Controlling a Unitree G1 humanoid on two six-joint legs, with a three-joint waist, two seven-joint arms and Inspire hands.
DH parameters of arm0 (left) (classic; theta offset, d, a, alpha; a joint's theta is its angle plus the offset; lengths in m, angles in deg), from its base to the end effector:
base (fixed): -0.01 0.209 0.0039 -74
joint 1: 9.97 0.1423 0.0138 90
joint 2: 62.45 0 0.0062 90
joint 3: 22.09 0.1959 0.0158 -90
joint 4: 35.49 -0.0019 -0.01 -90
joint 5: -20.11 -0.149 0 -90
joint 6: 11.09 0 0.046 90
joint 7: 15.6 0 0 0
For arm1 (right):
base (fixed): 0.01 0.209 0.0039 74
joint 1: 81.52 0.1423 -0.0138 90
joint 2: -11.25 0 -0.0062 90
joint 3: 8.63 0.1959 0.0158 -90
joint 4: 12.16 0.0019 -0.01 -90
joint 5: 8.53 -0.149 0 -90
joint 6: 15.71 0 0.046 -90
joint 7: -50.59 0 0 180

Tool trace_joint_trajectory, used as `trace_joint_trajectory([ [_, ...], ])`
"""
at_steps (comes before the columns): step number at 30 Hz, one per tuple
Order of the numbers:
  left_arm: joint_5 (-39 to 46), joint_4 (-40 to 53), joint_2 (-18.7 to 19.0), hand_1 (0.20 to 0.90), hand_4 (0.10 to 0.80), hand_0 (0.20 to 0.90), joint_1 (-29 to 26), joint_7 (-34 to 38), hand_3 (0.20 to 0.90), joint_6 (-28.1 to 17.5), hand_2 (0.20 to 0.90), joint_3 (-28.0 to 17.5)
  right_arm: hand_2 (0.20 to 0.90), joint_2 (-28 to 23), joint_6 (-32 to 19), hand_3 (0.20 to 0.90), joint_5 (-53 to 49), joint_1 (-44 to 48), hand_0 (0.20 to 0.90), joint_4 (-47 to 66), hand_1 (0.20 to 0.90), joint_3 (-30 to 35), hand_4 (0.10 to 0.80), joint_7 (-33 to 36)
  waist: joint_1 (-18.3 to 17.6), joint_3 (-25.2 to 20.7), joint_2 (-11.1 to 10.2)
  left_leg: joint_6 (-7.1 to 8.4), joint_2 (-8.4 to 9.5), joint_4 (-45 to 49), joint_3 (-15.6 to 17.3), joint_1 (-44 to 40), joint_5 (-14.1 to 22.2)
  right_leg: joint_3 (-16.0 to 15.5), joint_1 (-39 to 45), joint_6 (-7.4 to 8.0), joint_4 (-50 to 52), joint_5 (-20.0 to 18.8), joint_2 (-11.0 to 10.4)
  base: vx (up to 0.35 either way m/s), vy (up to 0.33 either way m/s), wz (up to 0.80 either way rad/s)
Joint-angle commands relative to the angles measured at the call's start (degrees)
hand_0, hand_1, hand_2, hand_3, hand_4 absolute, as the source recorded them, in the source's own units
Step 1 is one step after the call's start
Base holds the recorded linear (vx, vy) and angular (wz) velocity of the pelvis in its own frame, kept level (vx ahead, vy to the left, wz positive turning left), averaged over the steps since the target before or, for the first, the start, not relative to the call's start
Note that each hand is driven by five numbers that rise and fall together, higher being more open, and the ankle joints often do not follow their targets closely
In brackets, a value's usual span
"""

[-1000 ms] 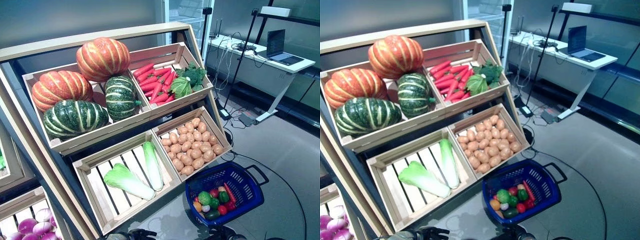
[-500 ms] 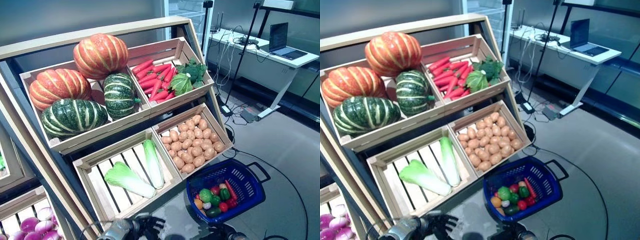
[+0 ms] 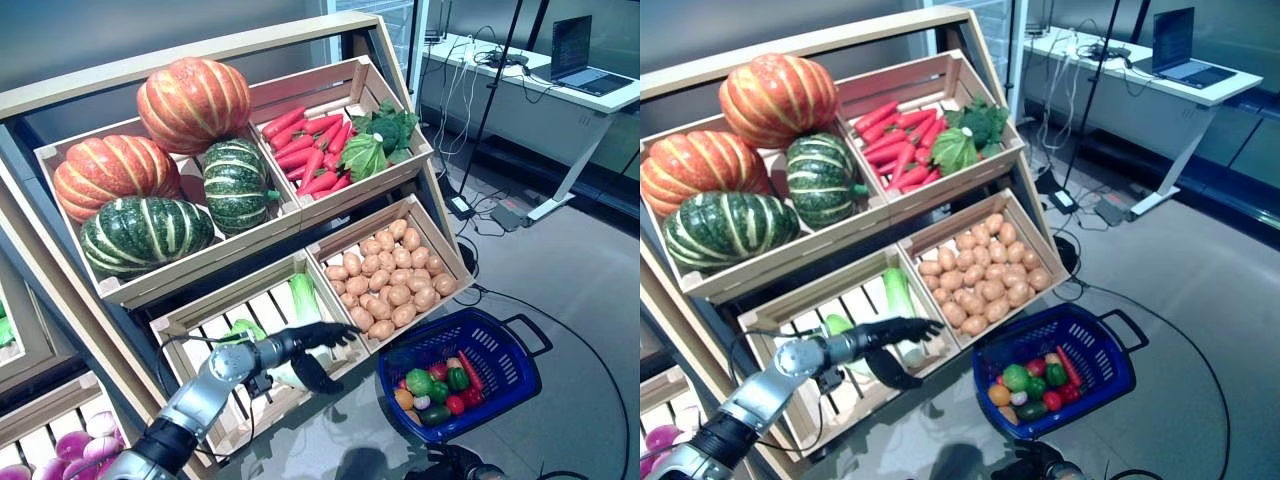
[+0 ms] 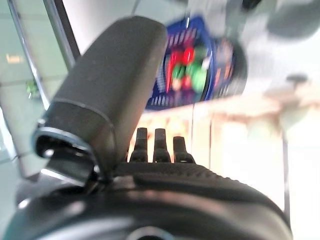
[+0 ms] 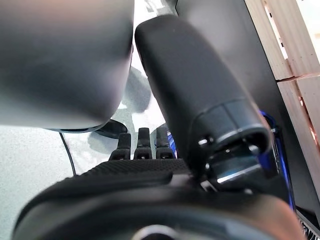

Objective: Put vegetables into the basket

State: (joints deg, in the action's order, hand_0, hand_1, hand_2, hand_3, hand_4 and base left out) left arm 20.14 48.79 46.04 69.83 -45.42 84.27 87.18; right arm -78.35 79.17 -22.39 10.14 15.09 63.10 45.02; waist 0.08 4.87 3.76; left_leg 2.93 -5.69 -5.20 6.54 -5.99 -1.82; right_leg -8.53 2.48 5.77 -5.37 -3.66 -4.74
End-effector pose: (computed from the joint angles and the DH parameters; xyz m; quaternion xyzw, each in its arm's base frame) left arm 0.2424 0.2098 0.0488 0.2952 0.1330 -0.3641 0.8733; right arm 0.1035 -0.2196 -0.1299 -0.0705 0.5592 0.0385 0.8251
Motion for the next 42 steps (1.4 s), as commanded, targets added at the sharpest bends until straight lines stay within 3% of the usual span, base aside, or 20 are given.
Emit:
trace_joint_trajectory([
  [1, -3.84, 2.99, 6.43, 0.900, 0.800, 0.900, -5.83, 3.64, 0.900, -3.67, 0.900, -4.83, 0.900, 0.14, -3.26, 0.900, -0.76, 0.59, 0.900, -0.30, 0.900, 0.27, 0.800, 0.34, 0.81, -0.54, -3.18, 0.95, -0.49, 0.20, -3.69, 1.55, 1.34, -0.49, 3.33, 2.56, 0.37, 1.51, -3.64, 0.037, -0.015, 0.02],
  [9, -14.29, 0.21, 13.62, 0.900, 0.800, 0.900, -3.12, 9.52, 0.900, -3.48, 0.900, -9.31, 0.900, -0.37, -4.17, 0.900, -0.54, -2.67, 0.900, 0.90, 0.900, 1.26, 0.800, 0.88, 0.59, 0.05, -2.81, 1.12, -0.12, 0.20, -3.62, 2.61, 0.81, -1.09, 2.71, 2.47, 0.37, 1.50, -3.55, 0.039, -0.006, 0.08],
  [17, -20.86, -6.98, 16.69, 0.900, 0.800, 0.900, -4.72, 26.44, 0.900, -5.42, 0.900, -8.74, 0.900, -3.66, -5.14, 0.900, -3.89, -0.05, 0.900, 3.34, 0.900, 0.02, 0.800, 1.51, 0.63, 4.87, -1.32, 1.85, 0.31, 0.20, -4.15, 7.38, -1.06, -1.37, -1.57, 1.22, 0.51, 0.87, -3.32, -0.095, 0.011, 0.03],
  [24, -19.41, -18.62, 15.17, 0.900, 0.800, 0.900, -11.56, 43.17, 0.900, -9.23, 0.900, -5.13, 0.900, -6.45, -6.78, 0.900, -7.64, 5.16, 0.900, 6.85, 0.900, -1.69, 0.800, 2.36, 0.29, 12.69, -0.39, 3.09, -0.36, 2.37, -5.13, 13.71, -4.18, -0.97, -8.45, -1.00, 6.90, 3.12, -1.99, -0.172, -0.021, 0.03],
  [27, -20.53, -22.83, 15.89, 0.900, 0.800, 0.900, -15.37, 50.75, 0.900, -12.41, 0.900, -3.55, 0.900, -7.29, -8.19, 0.900, -8.90, 6.94, 0.900, 7.44, 0.900, -2.72, 0.800, 2.73, -0.15, 15.98, -0.65, 3.69, -0.90, 5.52, -4.94, 17.92, -4.51, -0.38, -11.71, -1.74, 9.75, 4.30, -1.34, -0.145, -0.058, 0.02],
  [34, -25.48, -28.01, 16.70, 0.900, 0.800, 0.900, -24.19, 67.23, 0.900, -14.46, 0.900, -0.29, 0.900, -8.92, -11.88, 0.900, -13.41, 12.32, 0.900, 10.44, 0.900, -4.64, 0.800, 4.48, -1.09, 21.95, -2.23, 3.79, -1.50, 11.32, -4.05, 28.09, -5.06, 0.64, -22.43, -3.05, 15.96, 4.95, 0.75, -0.192, -0.044, -0.06],
  [37, -26.68, -27.56, 18.25, 0.900, 0.800, 0.900, -28.66, 71.49, 0.900, -16.12, 0.900, 1.72, 0.900, -9.43, -12.38, 0.900, -14.67, 14.09, 0.900, 12.76, 0.900, -5.18, 0.800, 5.53, -1.49, 23.98, -2.79, 3.56, -1.35, 15.19, -3.82, 32.11, -4.25, 1.33, -26.55, -3.40, 19.38, 5.70, 1.07, -0.162, -0.013, -0.02],
  [42, -30.44, -27.88, 19.12, 0.900, 0.800, 0.900, -34.36, 76.40, 0.900, -13.71, 0.900, 3.82, 0.900, -9.87, -11.59, 0.900, -16.31, 16.23, 0.900, 17.14, 0.900, -5.44, 0.800, 7.71, -1.89, 24.92, -3.77, 3.15, -1.43, 22.47, -4.39, 39.31, -2.33, 2.00, -33.17, -4.06, 25.85, 7.41, 1.20, -0.119, 0.009, 0.03],
])
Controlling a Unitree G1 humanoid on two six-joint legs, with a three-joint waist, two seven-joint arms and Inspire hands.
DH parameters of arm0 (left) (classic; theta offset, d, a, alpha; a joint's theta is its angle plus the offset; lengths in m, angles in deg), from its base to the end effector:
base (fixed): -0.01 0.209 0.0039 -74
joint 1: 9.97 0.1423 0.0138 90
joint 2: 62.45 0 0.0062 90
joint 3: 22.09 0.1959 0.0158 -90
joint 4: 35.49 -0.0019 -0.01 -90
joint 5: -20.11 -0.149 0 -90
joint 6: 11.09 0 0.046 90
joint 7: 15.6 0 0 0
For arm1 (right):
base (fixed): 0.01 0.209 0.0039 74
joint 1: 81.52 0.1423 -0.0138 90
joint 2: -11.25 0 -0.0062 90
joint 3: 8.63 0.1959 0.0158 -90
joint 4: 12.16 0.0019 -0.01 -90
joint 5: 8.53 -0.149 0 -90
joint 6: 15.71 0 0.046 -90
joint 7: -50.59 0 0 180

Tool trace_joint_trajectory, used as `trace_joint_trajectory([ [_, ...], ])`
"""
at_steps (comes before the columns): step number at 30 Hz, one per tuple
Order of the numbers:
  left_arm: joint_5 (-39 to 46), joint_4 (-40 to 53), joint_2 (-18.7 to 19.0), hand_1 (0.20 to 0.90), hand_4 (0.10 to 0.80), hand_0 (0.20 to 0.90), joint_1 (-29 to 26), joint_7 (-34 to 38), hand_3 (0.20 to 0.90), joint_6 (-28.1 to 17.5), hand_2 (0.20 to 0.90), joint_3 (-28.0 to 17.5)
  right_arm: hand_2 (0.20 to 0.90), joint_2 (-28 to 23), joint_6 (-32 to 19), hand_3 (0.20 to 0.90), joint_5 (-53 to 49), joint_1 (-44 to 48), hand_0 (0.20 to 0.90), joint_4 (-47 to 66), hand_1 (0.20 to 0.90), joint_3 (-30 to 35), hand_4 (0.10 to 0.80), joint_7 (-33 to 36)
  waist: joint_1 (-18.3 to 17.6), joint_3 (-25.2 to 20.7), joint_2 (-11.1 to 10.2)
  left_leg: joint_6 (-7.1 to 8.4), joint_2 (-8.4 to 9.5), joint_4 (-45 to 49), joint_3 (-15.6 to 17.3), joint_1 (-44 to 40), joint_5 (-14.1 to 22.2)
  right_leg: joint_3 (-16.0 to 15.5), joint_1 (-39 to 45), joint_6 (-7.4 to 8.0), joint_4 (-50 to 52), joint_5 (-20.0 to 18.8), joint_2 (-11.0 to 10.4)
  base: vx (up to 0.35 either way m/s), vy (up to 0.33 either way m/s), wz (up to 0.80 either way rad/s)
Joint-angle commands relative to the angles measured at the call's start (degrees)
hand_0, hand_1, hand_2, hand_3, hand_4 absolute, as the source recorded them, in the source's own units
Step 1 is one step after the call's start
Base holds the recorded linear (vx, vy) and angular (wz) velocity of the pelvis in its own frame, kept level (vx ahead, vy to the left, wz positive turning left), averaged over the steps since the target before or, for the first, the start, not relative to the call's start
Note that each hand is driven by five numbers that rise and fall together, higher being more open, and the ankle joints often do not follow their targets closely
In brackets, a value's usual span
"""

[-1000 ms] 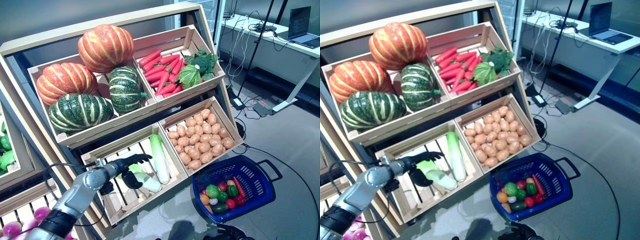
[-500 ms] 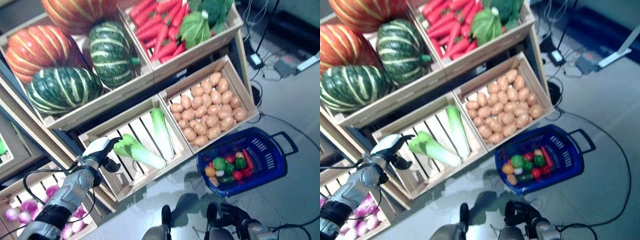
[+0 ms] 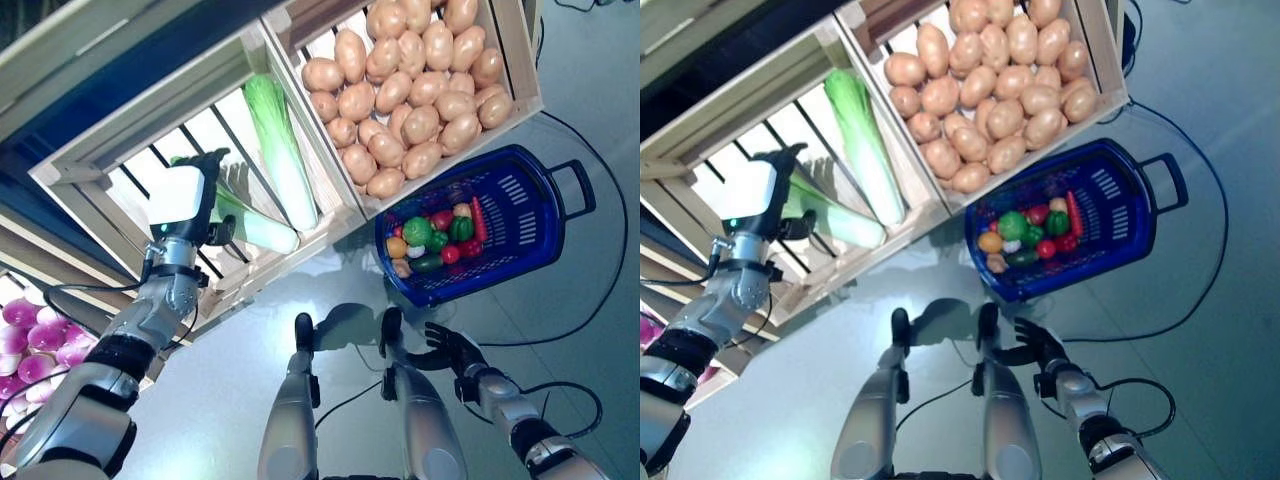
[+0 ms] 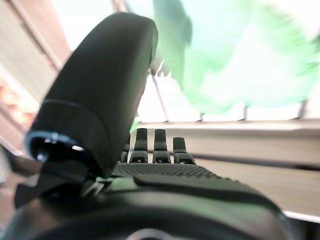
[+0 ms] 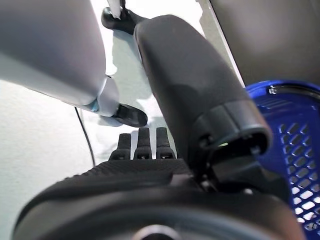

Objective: Put vegetables into the basket

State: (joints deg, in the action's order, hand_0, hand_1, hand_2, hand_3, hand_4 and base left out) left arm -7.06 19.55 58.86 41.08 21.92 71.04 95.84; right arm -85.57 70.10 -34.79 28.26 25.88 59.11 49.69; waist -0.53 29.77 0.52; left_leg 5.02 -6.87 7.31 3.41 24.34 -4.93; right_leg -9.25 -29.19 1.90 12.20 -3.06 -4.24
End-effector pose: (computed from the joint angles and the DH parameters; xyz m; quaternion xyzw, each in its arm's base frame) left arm 0.3227 0.2720 0.1286 0.6229 -0.2342 0.1657 0.7278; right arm 0.2438 -0.2234 -0.0459 -0.0731 0.2732 0.0223 0.9589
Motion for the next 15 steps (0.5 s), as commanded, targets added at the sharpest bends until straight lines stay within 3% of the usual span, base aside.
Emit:
trace_joint_trajectory([
  [1, -4.37, 0.63, 6.06, 0.900, 0.800, 0.900, -6.69, 10.54, 0.900, -0.15, 0.900, -4.50, 0.900, -2.59, -2.37, 0.900, -4.01, -1.59, 0.900, 7.23, 0.900, -1.48, 0.800, 3.18, -1.43, 0.02, -0.82, 0.99, -0.20, 11.39, -1.44, 10.61, 1.15, 2.99, -3.01, -0.25, 9.73, 7.17, 0.77, -0.088, 0.018, -0.01],
  [8, -4.90, -3.76, 7.35, 0.900, 0.800, 0.900, -12.80, 10.14, 0.900, 2.10, 0.900, -1.44, 0.900, -3.27, -1.25, 0.900, -3.67, -1.69, 0.900, 12.60, 0.900, -1.49, 0.800, 5.11, -2.11, 0.02, -1.92, 0.41, -0.05, 17.74, -1.87, 16.76, 3.51, 4.06, -9.80, -0.25, 17.10, 9.53, 0.05, -0.051, 0.043, -0.06],
  [15, -3.40, -4.22, 8.67, 0.900, 0.800, 0.900, -11.35, 2.75, 0.900, 3.07, 0.900, -0.59, 0.900, -4.13, 0.00, 0.900, -3.11, -3.15, 0.900, 15.86, 0.900, -0.16, 0.800, 5.80, -2.50, 0.02, -1.96, 0.58, 0.69, 17.60, -1.81, 17.33, 3.97, 4.67, -10.40, 0.08, 16.33, 9.52, -0.19, 0.001, 0.016, -0.05],
])
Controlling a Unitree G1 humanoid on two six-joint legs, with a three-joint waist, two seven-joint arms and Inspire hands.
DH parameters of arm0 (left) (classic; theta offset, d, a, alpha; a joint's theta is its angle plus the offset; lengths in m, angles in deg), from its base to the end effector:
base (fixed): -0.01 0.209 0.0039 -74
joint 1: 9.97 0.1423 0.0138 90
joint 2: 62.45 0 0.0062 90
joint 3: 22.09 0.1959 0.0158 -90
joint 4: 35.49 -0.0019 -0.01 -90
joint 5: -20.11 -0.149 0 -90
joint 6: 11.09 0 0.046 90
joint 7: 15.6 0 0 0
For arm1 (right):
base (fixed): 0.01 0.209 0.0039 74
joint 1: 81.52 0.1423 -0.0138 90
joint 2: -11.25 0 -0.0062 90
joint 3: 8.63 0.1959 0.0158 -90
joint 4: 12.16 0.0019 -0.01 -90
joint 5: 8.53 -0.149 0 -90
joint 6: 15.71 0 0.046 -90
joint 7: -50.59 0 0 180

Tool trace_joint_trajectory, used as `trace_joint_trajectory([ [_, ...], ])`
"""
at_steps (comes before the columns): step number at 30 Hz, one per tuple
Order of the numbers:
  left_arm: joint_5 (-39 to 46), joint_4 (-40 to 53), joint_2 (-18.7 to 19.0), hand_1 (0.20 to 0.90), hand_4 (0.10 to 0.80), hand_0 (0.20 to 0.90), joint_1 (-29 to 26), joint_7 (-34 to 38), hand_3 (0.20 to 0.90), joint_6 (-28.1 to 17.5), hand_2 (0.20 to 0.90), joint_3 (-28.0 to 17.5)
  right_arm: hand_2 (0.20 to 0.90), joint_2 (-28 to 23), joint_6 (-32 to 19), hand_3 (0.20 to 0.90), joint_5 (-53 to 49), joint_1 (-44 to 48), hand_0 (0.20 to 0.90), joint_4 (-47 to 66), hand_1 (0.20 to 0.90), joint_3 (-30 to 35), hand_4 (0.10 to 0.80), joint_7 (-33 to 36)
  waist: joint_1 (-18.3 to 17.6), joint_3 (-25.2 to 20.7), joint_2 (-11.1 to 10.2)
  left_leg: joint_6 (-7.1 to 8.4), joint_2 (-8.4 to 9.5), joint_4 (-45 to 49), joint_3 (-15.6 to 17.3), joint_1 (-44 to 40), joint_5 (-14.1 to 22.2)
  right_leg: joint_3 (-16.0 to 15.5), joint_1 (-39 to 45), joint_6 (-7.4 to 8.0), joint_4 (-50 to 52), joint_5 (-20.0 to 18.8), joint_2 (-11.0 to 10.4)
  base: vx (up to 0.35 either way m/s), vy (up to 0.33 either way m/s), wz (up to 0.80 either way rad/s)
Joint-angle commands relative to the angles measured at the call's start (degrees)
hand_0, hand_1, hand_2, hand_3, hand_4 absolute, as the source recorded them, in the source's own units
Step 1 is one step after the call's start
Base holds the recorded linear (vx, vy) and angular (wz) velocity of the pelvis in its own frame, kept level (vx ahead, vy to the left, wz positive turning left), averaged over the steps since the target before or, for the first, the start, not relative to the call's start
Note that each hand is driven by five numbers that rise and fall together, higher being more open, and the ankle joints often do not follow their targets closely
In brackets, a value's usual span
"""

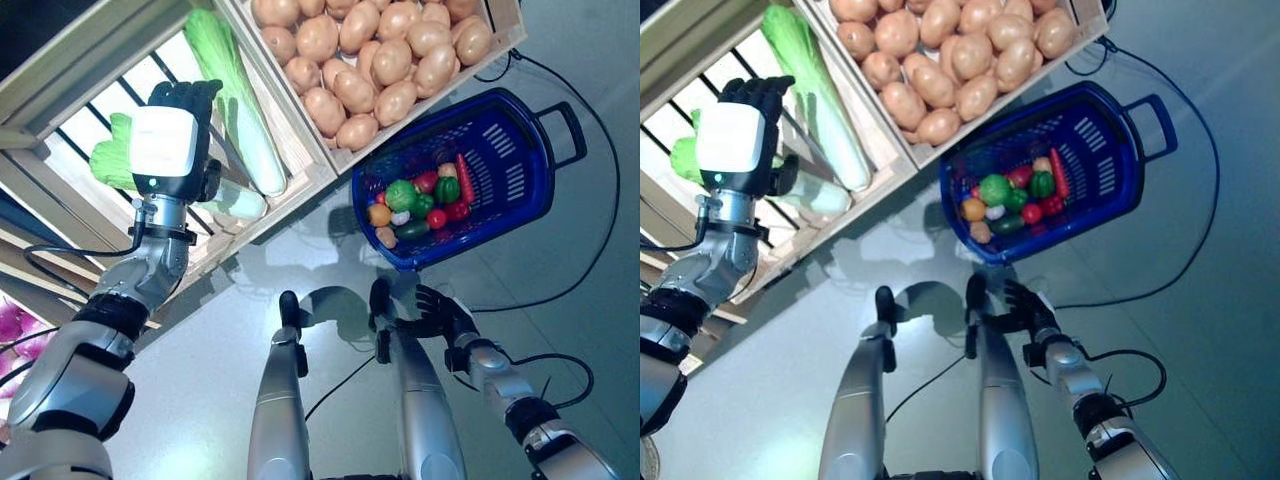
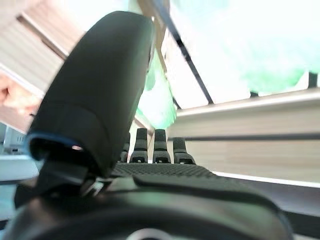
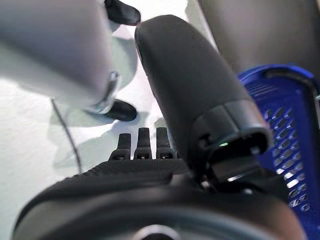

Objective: Put vegetables into the basket

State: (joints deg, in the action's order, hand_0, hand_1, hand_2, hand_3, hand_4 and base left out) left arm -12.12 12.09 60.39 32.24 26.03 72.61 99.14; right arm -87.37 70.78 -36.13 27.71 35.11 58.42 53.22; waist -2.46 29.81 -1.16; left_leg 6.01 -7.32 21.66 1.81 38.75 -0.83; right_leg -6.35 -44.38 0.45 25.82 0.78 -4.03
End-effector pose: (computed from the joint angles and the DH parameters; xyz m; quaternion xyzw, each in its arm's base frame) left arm 0.3398 0.2834 0.1597 0.6715 -0.2598 0.2147 0.6599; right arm 0.2546 -0.2149 -0.0255 -0.0717 0.2162 0.0232 0.9734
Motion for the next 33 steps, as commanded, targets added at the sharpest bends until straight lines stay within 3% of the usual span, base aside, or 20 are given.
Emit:
trace_joint_trajectory([
  [1, 1.68, 3.84, 7.60, 0.900, 0.800, 0.900, -1.93, -1.90, 0.900, 2.21, 0.900, -3.99, 0.900, -2.39, -0.78, 0.900, -1.68, -2.85, 0.900, 6.68, 0.900, 0.89, 0.800, 2.04, -0.56, -0.02, -0.15, -0.40, 1.22, 3.17, -0.13, 2.74, -0.03, 1.74, 4.88, 1.59, 2.62, 5.67, -0.49, 0.032, 0.029, -0.09],
  [6, 3.10, 7.77, 9.61, 0.900, 0.800, 0.900, 3.06, -1.54, 0.900, 3.38, 0.900, -7.22, 0.900, -2.95, -1.52, 0.900, -1.13, -4.39, 0.900, 7.96, 0.900, 2.16, 0.800, 2.29, -0.22, -0.02, 0.57, -0.35, 1.74, 3.02, 0.00, 2.70, 0.07, 1.87, 4.67, 1.75, 1.92, 5.09, -1.10, 0.028, 0.019, 0.02],
  [9, 3.31, 12.85, 10.99, 0.900, 0.800, 0.900, 8.43, -1.00, 0.900, 4.62, 0.900, -11.35, 0.900, -3.37, -2.14, 0.900, -1.00, -6.21, 0.900, 9.54, 0.900, 3.29, 0.800, 2.82, 0.59, -0.02, 1.12, -0.48, 2.28, 3.67, -0.18, 3.22, 0.95, 1.71, 4.21, 1.76, 2.21, 5.56, -1.60, 0.029, -0.007, 0.03],
  [19, 4.61, 18.36, 11.59, 0.900, 0.800, 0.900, 18.64, -0.29, 0.900, 7.62, 0.900, -19.63, 0.900, -2.71, -3.71, 0.900, -1.16, -8.14, 0.900, 10.93, 0.900, 4.82, 0.800, 3.74, 2.21, -0.02, 1.74, -0.94, 2.63, 4.23, -0.57, 4.59, 1.35, 0.65, 3.19, 1.46, 2.76, 6.00, -1.99, 0.011, -0.027, 0.07],
  [25, 4.78, 18.31, 10.68, 0.900, 0.800, 0.900, 21.58, -1.09, 0.900, 12.85, 0.900, -20.81, 0.900, -2.42, -4.40, 0.900, -2.08, -8.09, 0.900, 10.49, 0.900, 5.49, 0.800, 4.92, 2.94, -0.02, 2.17, -0.96, 2.98, 3.80, -1.06, 4.53, 0.95, -0.16, 3.53, 1.50, 2.72, 5.90, -2.23, 0.016, -0.021, 0.05],
  [33, 1.75, 11.06, 12.56, 0.900, 0.800, 0.900, 17.16, -3.07, 0.900, 16.69, 0.900, -17.87, 0.900, -3.73, -4.53, 0.900, -2.18, -7.54, 0.900, 12.31, 0.900, 5.77, 0.800, 5.35, 2.01, -0.02, 1.41, -1.05, 2.27, 3.98, -0.50, 5.02, 0.45, -0.13, 3.05, 1.35, 3.26, 5.88, -1.89, -0.001, 0.003, 0.00],
])
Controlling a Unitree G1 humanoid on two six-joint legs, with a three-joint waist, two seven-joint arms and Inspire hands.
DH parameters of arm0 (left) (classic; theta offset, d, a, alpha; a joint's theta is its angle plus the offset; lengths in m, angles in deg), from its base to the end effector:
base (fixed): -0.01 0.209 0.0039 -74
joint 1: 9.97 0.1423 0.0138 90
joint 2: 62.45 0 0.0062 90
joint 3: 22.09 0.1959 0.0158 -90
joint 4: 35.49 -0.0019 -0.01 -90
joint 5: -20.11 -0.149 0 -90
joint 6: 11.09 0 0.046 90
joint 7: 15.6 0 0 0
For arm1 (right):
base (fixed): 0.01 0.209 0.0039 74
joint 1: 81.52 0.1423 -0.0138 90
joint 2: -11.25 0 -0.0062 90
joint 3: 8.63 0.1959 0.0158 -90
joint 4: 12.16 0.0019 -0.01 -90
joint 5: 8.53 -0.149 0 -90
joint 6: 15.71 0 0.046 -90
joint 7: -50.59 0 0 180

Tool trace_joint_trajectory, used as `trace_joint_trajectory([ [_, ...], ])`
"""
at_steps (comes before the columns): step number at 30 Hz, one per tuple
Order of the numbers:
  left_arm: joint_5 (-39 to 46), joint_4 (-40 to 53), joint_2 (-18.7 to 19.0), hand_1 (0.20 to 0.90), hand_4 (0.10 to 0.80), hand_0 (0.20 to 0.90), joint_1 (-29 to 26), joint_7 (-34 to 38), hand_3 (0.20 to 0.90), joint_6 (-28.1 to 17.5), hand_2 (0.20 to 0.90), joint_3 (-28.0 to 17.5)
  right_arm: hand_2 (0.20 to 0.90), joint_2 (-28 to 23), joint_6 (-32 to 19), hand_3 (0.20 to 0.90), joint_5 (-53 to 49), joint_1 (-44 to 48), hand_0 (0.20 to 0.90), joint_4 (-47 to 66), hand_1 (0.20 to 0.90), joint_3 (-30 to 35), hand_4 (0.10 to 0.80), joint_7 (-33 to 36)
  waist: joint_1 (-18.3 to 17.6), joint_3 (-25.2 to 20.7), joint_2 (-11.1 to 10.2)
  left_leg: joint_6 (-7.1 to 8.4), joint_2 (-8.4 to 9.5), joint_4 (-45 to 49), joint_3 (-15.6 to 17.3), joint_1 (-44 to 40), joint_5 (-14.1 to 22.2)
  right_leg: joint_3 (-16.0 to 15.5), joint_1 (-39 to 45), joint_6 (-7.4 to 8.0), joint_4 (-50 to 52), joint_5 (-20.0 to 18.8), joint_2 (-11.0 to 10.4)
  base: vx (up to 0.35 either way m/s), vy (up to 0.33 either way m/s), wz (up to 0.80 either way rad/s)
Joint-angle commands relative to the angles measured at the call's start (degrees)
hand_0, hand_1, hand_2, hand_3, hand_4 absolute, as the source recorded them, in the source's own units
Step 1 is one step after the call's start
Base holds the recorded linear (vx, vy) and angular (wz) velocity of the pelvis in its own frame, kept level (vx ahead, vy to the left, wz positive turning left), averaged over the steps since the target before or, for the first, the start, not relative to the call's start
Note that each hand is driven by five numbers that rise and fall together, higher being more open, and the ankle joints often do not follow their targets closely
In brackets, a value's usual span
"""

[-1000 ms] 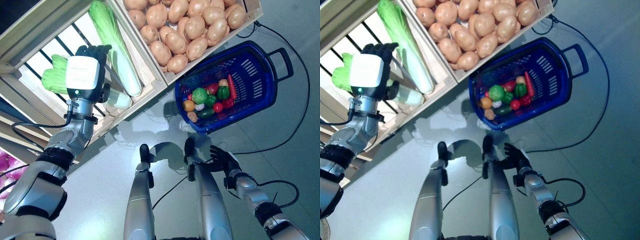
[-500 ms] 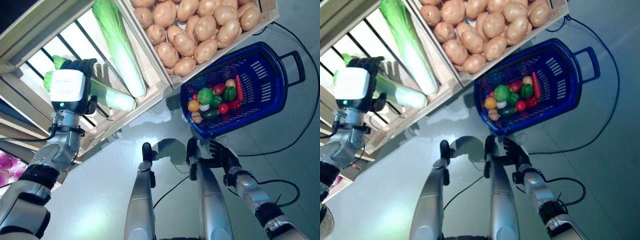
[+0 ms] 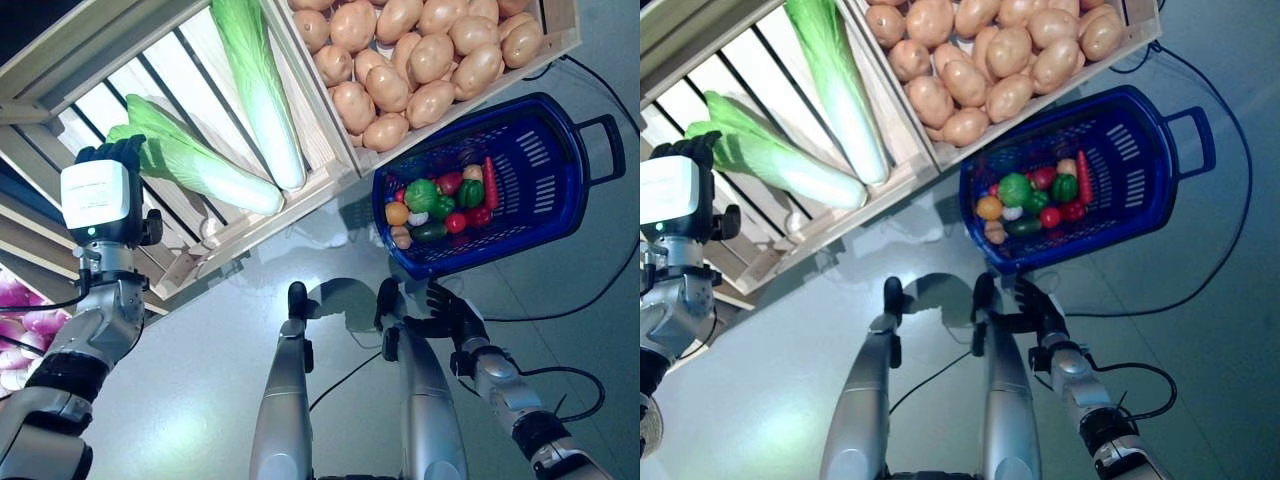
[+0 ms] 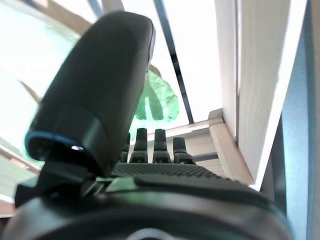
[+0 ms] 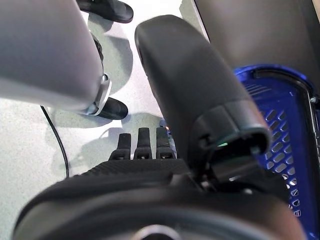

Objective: Put vegetables into the basket

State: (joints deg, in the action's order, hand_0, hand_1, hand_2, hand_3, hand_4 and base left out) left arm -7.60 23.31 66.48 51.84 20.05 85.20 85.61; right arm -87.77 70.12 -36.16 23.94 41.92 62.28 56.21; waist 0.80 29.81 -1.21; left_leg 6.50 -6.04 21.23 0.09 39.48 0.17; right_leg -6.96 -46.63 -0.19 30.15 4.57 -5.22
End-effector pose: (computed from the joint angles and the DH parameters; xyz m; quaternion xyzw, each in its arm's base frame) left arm 0.2848 0.3378 0.1305 0.6797 -0.0936 0.2849 0.6694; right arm 0.2482 -0.2173 -0.0178 -0.0505 0.1790 -0.0091 0.9825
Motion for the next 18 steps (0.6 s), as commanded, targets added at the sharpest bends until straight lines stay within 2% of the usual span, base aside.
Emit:
trace_joint_trajectory([
  [1, -3.73, -1.39, 6.44, 0.900, 0.800, 0.900, -3.26, 3.03, 0.900, 4.54, 0.900, -4.00, 0.900, -3.51, -4.01, 0.900, -2.25, -3.60, 0.900, 5.55, 0.900, 1.83, 0.800, 2.30, -1.42, -0.02, 1.35, -1.54, 0.89, 4.47, 1.30, 4.44, -0.60, 0.64, 5.11, 1.98, -1.03, 2.07, -0.64, -0.013, 0.020, -0.03],
  [12, -9.70, -8.62, 8.23, 0.900, 0.800, 0.900, -15.02, 12.08, 0.900, 2.39, 0.900, 1.79, 0.900, -4.09, -5.50, 0.900, -2.36, -2.12, 0.900, 6.11, 0.900, -0.17, 0.800, 1.97, -2.70, -0.02, 0.32, -1.07, -0.08, 4.10, 1.91, 5.59, -1.54, 0.63, 3.75, 1.85, -0.63, 1.84, -0.39, -0.003, 0.003, 0.00],
  [18, -10.22, -11.94, 7.75, 0.900, 0.800, 0.900, -19.22, 13.67, 0.900, 1.28, 0.900, 3.64, 0.900, -3.98, -6.23, 0.900, -2.44, -0.94, 0.900, 5.04, 0.900, -0.70, 0.800, 1.93, -2.92, -0.02, 0.13, -1.13, -0.40, 4.49, 1.99, 6.19, -1.51, 0.61, 2.84, 1.64, 0.51, 2.17, -0.40, -0.011, 0.013, -0.03],
])
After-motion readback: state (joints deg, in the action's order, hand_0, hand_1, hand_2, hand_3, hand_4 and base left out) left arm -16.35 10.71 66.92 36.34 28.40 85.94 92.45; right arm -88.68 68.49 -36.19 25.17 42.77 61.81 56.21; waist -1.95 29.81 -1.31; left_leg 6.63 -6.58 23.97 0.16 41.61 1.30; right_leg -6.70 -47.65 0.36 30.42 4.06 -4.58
